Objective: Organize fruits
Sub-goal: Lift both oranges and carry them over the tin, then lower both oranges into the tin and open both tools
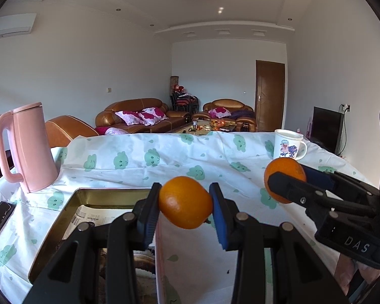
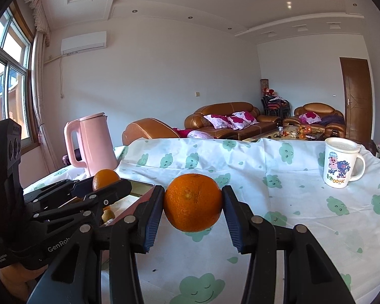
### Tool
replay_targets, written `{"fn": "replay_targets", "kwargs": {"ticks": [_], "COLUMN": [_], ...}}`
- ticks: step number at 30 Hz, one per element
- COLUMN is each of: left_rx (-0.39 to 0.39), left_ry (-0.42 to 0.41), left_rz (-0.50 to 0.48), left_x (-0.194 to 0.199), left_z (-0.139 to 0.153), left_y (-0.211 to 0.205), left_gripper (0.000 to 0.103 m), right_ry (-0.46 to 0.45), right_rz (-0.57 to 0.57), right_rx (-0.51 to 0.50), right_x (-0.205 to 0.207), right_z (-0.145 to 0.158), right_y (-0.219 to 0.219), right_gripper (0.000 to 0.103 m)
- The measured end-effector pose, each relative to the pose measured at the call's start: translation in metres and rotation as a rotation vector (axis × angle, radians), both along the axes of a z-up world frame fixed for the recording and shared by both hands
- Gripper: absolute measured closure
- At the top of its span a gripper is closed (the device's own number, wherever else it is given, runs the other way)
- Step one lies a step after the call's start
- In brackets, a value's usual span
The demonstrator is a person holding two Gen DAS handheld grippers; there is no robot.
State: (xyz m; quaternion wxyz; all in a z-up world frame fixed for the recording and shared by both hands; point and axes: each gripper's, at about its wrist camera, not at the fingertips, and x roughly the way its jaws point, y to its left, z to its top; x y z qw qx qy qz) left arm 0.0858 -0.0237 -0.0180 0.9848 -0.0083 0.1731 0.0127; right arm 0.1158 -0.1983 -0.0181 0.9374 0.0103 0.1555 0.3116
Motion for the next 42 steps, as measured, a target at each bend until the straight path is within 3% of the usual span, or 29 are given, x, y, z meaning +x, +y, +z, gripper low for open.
{"fn": "replay_targets", "kwargs": {"ticks": [20,30,42], "left_rx": [-0.012,-0.022,-0.032], "left_ry": [0.102,0.160,0.242], "left_rz": [0.123,0.176,0.185], "left_x": [-0.022,-0.027,-0.017], "left_z": [-0.010,-0.018,-0.034], "left_y": [0.079,0.115,0.127], "left_gripper": [0.063,0.063,0.063], "right_ry": [0.027,0.064,0.118], "right_rz": [0.186,0.274,0.328], "right_rx": [-0.060,-0.140,-0.266], "right_x": [-0.022,-0.032,-0.039], "right_z": [0.006,-0.008,-0.032], "right_y": [0.074,0.115,0.149], "right_gripper": [0.055,0.054,0.054]}}
